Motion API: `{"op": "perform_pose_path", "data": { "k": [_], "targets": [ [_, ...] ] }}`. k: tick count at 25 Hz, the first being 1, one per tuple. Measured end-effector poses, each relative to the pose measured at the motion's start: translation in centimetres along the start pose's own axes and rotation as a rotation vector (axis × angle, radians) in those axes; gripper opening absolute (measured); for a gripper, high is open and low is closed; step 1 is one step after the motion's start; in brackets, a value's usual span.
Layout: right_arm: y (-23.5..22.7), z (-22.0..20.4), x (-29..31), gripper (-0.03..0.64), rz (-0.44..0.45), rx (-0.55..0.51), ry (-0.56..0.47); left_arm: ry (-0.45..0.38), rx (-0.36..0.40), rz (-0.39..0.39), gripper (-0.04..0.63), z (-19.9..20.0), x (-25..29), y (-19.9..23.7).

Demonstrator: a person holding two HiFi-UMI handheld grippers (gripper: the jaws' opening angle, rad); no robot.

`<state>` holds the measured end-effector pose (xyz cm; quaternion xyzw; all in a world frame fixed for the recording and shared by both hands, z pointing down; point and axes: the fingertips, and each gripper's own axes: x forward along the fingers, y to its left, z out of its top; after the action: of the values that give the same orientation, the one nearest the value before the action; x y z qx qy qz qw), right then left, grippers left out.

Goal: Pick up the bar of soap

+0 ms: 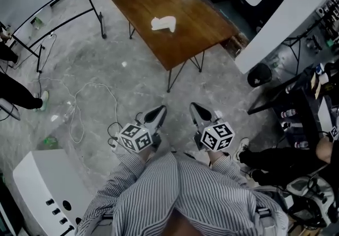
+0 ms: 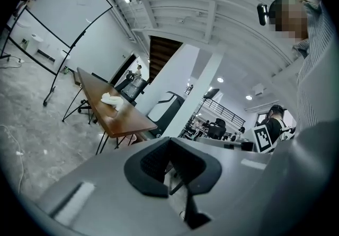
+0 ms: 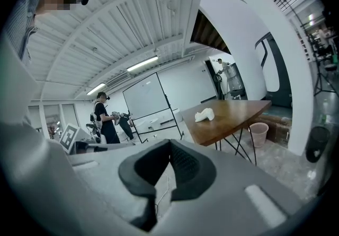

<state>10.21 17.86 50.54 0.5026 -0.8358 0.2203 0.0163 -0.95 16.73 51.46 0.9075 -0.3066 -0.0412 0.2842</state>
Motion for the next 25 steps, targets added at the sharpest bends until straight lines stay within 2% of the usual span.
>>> {"op": "perform_pose_path", "data": {
  "k": [6,13,20,25],
  "targets": [
    [-3.3,0.9,5.9,0.002,-0.014,0.008,0.032,-0.002,-0.005,0.021,0.003,2.3,4.4,5.7],
    [-7.7,5.8,17.1,0.003,0.009,0.002,0.055,0.013,0.023,-0.018,0.003,9.8,12.5,14.3],
    [-11.9,11.0,27.3,0.014,0.011,-0.06,0.074,0.065,0.058,-0.081,0.003,15.2,19.6,20.6],
    [-14.5,12.1,32.3,0.017,0.051,-0.188,0.188,0.072,0.041,-0.077,0.003,17.0,22.5,23.5]
  ]
}}
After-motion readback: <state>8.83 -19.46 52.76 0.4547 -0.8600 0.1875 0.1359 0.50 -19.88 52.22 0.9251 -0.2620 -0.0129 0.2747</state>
